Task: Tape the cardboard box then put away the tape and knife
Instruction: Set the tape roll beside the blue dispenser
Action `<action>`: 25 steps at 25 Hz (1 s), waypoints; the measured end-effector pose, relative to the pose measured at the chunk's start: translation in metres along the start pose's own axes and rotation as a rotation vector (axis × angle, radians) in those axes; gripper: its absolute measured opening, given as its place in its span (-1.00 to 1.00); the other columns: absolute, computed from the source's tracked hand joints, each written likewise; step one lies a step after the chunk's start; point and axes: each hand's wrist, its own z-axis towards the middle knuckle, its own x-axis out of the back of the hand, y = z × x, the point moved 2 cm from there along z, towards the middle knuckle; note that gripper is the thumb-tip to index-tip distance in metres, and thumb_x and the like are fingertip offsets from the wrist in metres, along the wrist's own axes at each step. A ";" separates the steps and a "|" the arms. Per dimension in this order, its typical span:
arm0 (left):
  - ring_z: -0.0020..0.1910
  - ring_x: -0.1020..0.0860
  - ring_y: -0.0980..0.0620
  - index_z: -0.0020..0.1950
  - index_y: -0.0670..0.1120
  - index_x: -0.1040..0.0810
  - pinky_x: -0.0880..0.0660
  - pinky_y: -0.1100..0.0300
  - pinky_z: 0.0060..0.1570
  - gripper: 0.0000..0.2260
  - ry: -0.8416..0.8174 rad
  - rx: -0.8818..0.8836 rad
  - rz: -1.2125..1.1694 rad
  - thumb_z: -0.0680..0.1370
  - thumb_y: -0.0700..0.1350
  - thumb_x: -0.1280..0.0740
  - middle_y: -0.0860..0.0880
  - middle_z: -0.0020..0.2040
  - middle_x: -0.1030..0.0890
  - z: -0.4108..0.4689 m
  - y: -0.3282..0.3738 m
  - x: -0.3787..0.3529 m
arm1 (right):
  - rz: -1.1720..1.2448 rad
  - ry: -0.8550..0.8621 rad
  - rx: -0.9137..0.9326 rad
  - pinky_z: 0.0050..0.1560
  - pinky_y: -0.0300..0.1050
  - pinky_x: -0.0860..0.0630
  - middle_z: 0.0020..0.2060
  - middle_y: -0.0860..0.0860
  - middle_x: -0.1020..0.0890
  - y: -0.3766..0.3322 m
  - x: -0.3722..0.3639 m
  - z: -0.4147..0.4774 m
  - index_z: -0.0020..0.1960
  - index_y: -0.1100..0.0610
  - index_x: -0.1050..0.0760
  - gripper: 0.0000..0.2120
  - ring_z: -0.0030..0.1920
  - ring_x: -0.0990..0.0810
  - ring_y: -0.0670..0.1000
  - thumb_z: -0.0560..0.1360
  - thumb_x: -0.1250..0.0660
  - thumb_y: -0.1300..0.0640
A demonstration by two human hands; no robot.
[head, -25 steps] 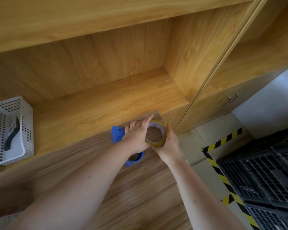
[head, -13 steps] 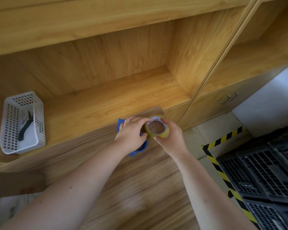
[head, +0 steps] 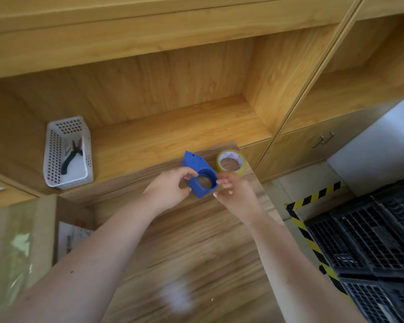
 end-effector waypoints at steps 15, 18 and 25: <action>0.09 -0.56 0.13 0.20 0.12 -0.56 -0.45 0.23 0.11 -0.70 0.043 0.038 -0.052 0.51 -0.14 -0.40 0.10 0.11 -0.61 -0.180 -0.069 0.057 | -0.008 -0.077 0.099 0.03 -0.12 -0.55 -0.13 0.04 -0.67 -0.067 -0.113 -0.124 0.07 0.13 -0.57 -0.71 -0.05 -0.62 0.13 0.37 -0.51 0.22; 0.08 -0.57 0.12 0.20 0.12 -0.56 -0.49 0.18 0.14 -0.70 0.069 0.033 -0.068 0.51 -0.16 -0.40 0.10 0.10 -0.61 -0.213 -0.078 0.070 | -0.020 -0.081 0.123 0.06 -0.08 -0.56 -0.12 0.01 -0.67 -0.079 -0.131 -0.145 0.07 0.14 -0.58 -0.71 -0.04 -0.63 0.11 0.37 -0.51 0.21; 0.04 -0.56 0.22 0.19 0.11 -0.56 -0.45 0.30 0.05 -0.71 0.119 0.020 -0.130 0.51 -0.16 -0.40 0.13 0.07 -0.63 -0.276 -0.099 0.092 | -0.017 -0.114 0.167 0.04 -0.13 -0.54 -0.12 -0.05 -0.66 -0.091 -0.163 -0.183 0.01 -0.02 -0.57 -0.73 -0.02 -0.62 0.05 0.37 -0.52 0.19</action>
